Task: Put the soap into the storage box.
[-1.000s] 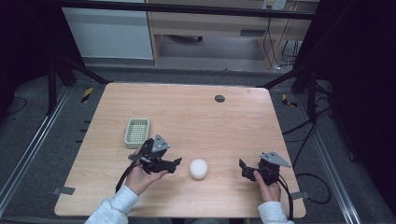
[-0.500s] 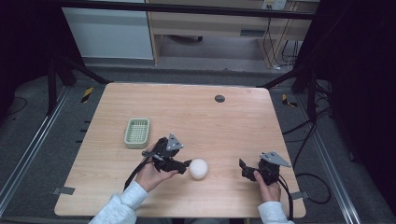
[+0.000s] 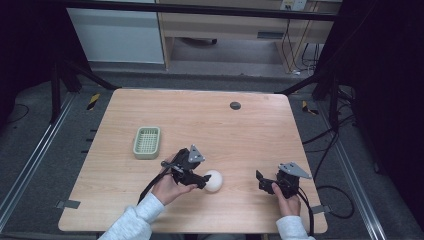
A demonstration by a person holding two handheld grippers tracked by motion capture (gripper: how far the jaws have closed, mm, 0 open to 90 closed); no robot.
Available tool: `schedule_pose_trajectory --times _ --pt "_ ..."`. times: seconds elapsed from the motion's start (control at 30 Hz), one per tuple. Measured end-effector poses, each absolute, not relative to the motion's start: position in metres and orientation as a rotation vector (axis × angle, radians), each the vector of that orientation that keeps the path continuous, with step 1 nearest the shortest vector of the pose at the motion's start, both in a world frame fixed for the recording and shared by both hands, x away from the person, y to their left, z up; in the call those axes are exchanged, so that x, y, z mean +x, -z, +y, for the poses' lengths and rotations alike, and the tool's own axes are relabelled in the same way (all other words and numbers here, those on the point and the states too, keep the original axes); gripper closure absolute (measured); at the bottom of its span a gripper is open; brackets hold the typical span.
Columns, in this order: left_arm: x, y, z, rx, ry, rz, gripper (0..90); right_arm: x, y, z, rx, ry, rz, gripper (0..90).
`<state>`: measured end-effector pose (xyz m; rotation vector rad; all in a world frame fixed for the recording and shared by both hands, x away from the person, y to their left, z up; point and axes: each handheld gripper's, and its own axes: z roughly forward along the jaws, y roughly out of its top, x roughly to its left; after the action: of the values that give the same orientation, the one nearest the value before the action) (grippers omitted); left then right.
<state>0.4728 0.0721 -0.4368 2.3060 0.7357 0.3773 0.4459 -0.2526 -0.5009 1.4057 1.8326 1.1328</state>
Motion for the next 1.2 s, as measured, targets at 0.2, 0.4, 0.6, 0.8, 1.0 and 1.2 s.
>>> schedule_pose_trajectory --times 0.2,0.4,0.6,0.8,1.0,1.2 --pt "0.472 0.439 0.064 2.336 -0.365 0.719 18.4 0.446 0.501 -0.252 1.409 -1.135 1.837 3.3" --pt "0.470 0.443 0.054 2.378 -0.372 0.689 17.6 0.446 0.501 -0.252 1.407 -1.130 1.840 3.3" --pt "0.470 0.447 0.051 2.407 -0.359 0.674 17.0 0.446 0.501 -0.252 1.407 -1.128 1.842 3.3" --pt "0.471 0.450 0.046 2.431 -0.353 0.657 16.1 0.446 0.501 -0.252 1.407 -1.128 1.843 3.3" --pt "0.471 0.455 0.040 2.457 -0.346 0.644 15.3 0.446 0.502 -0.251 1.408 -1.129 1.846 3.3" --pt "0.473 0.460 0.036 2.479 -0.341 0.643 15.0 0.447 0.502 -0.251 1.410 -1.126 1.849 3.3"
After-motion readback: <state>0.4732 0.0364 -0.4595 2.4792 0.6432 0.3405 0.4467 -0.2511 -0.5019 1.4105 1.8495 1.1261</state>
